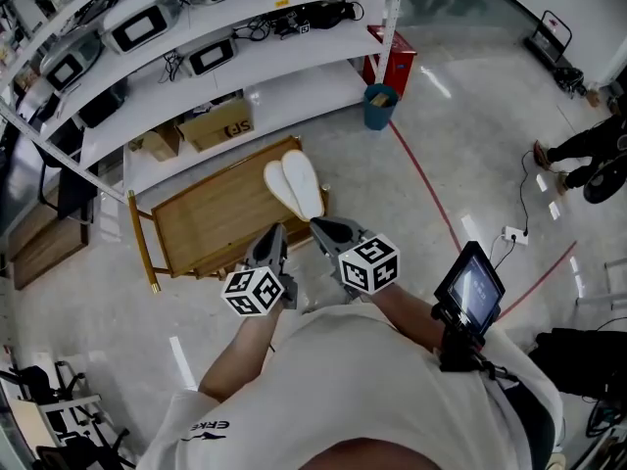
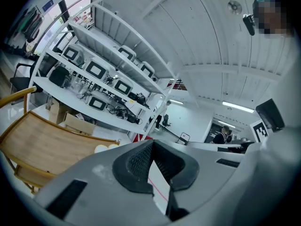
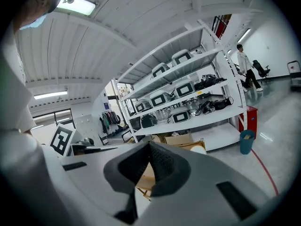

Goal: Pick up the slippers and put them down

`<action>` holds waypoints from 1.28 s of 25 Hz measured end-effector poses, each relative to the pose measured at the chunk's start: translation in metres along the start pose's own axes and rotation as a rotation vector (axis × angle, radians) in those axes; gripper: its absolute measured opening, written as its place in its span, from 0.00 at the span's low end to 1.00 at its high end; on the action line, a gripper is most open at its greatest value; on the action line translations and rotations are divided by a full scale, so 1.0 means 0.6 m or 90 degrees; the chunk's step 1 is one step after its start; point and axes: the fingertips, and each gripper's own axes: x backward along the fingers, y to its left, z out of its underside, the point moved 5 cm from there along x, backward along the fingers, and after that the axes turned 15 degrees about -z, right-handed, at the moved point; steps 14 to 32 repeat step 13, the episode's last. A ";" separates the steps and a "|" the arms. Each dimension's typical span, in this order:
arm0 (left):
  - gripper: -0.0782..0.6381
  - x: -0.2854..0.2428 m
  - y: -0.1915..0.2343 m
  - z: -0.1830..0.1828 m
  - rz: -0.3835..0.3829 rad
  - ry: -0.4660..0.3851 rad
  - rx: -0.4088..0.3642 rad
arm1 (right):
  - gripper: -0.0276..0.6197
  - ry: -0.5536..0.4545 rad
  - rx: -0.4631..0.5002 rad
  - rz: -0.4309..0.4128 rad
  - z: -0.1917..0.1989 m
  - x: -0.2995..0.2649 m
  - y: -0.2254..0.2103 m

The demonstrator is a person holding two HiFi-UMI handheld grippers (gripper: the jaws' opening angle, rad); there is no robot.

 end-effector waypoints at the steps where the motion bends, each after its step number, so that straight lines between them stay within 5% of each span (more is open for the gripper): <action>1: 0.11 0.000 -0.004 -0.001 0.002 -0.002 0.000 | 0.05 -0.001 0.001 0.001 -0.002 0.003 -0.001; 32: 0.11 -0.012 -0.027 0.001 0.010 -0.011 0.000 | 0.05 -0.006 0.010 0.008 -0.009 0.016 -0.018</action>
